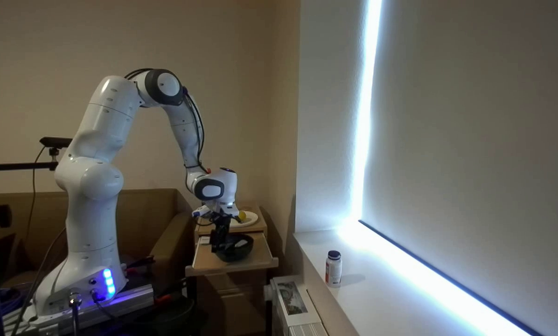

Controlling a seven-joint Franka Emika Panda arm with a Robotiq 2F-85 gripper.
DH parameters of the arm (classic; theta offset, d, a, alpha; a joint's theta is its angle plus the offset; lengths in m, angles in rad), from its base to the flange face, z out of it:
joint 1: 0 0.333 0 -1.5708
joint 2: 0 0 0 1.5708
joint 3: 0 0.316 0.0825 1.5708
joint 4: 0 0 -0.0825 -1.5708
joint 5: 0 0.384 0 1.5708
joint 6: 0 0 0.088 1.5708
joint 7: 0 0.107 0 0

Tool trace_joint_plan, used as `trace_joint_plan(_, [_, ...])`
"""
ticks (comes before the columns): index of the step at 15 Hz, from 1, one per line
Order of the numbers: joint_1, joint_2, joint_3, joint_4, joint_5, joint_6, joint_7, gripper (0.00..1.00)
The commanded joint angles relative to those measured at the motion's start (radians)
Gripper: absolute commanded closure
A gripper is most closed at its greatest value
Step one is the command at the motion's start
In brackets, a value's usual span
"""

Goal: Move the black bowl to the right on the shelf and close the flat drawer

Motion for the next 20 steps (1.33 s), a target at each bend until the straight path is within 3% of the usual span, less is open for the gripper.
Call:
trace_joint_plan(1, [0.044,0.101,-0.028,0.063,-0.002,0.058,0.057,0.0])
trace_joint_plan(7, [0.045,0.103,-0.022,0.06,0.005,0.032,0.053,0.0])
trace_joint_plan(8, [0.031,0.102,-0.009,0.06,0.018,0.038,0.042,0.25])
trace_joint_plan(9, [0.028,0.105,-0.007,0.061,0.021,0.036,0.042,0.26])
trace_joint_plan(19, [-0.011,0.1,0.015,0.059,0.099,0.032,0.038,0.98])
trace_joint_plan(20, [-0.023,0.095,0.018,0.058,0.115,0.034,0.033,0.98])
